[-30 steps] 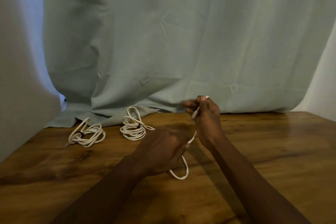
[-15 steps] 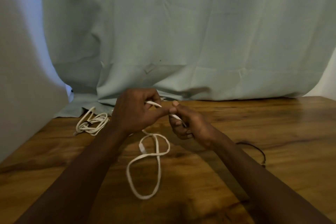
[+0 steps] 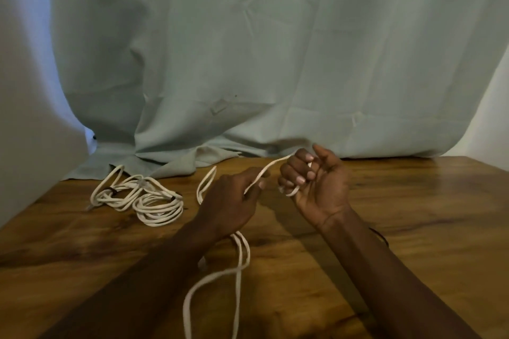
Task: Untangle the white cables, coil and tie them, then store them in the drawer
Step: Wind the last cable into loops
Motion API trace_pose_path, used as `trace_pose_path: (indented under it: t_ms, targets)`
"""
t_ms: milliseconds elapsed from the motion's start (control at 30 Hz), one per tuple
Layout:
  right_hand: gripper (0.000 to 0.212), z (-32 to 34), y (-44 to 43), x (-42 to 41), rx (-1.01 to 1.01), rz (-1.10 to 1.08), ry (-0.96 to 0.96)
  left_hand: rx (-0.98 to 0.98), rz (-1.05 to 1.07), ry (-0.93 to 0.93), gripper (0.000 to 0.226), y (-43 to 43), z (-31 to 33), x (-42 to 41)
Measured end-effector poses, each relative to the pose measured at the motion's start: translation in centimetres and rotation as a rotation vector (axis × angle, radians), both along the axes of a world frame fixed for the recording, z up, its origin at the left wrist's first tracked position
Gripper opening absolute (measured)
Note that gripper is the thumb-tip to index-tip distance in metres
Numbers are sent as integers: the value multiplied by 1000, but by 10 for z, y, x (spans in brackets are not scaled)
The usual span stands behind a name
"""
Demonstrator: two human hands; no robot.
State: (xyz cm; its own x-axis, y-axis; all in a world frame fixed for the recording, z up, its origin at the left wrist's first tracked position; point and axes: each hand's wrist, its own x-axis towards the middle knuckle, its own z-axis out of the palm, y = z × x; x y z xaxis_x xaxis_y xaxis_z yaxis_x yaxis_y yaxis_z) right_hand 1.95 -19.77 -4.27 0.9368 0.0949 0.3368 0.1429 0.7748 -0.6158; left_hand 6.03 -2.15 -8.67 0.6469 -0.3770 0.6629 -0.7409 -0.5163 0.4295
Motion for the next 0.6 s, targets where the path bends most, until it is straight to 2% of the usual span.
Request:
trace_pose_path:
  t_ms: [100,200,300,400,500,533,600]
  targets:
    - [31,0,-18,5,-3,-137,12,159,-103,34,28,-3,0,-7]
    - [39,-6,-18,10,-39,-235,33,217,-189,56,30,-12,5,-17]
    - [46,-7,-8,13,-27,-316,39,340,-141,-2,32,-12,11,-20]
    - [35,-5,-6,10,14,-326,64,472,-47,-44,27,-5,12,-15]
    - [34,-4,-5,9,51,-316,59,534,-56,-74,22,-6,13,-22]
    - [34,-4,-3,10,-11,-368,53,523,-73,-78,22,-7,14,-24]
    - [38,-8,1,11,-372,-571,-25,496,-87,-89,25,-7,18,-25]
